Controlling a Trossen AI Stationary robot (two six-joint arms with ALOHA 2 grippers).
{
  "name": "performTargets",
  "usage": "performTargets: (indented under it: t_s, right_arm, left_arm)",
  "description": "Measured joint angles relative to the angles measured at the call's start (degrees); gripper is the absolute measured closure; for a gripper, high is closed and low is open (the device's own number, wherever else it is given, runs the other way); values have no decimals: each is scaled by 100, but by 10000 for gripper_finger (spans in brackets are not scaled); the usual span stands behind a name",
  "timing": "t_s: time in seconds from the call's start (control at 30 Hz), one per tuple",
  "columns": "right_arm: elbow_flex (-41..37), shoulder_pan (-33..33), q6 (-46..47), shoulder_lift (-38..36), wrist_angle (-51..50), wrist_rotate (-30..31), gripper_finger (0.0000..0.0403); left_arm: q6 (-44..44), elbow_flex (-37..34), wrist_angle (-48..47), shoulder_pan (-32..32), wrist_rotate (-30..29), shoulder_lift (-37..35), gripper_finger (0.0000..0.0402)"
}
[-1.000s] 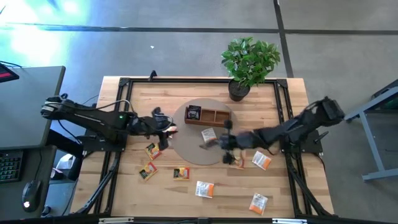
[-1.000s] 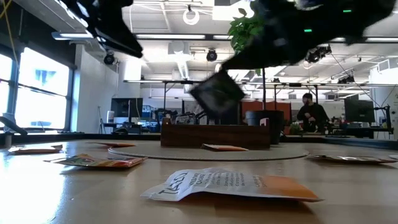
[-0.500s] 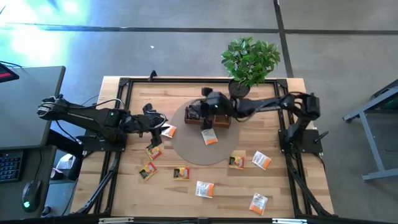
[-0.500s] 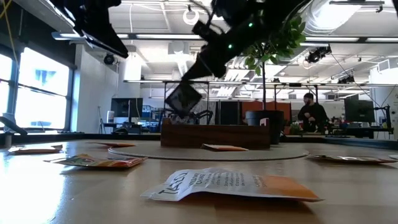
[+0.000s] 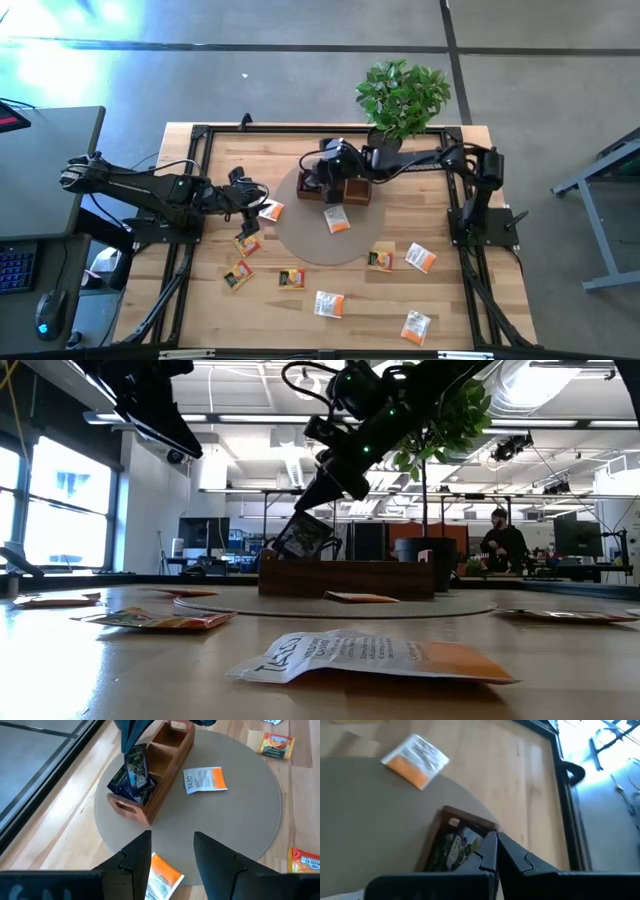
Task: Pick & Place Tea
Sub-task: Put the black tea bag into the left side area of the wooden organizer
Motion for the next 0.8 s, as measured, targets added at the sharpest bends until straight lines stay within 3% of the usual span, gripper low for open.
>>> performTargets:
  t_s: [0.13,0.57,0.8]
  right_arm:
    - [3,-91,114,33,-212,-367,403]
    - [-2,-131,28,182,78,-197,401]
    - [3,-126,45,249,521,-863,358]
  left_arm:
    - [-2,1,2,0,0,2,257]
    - [-2,1,50,0,0,2,257]
    - [-2,1,46,0,-28,0,257]
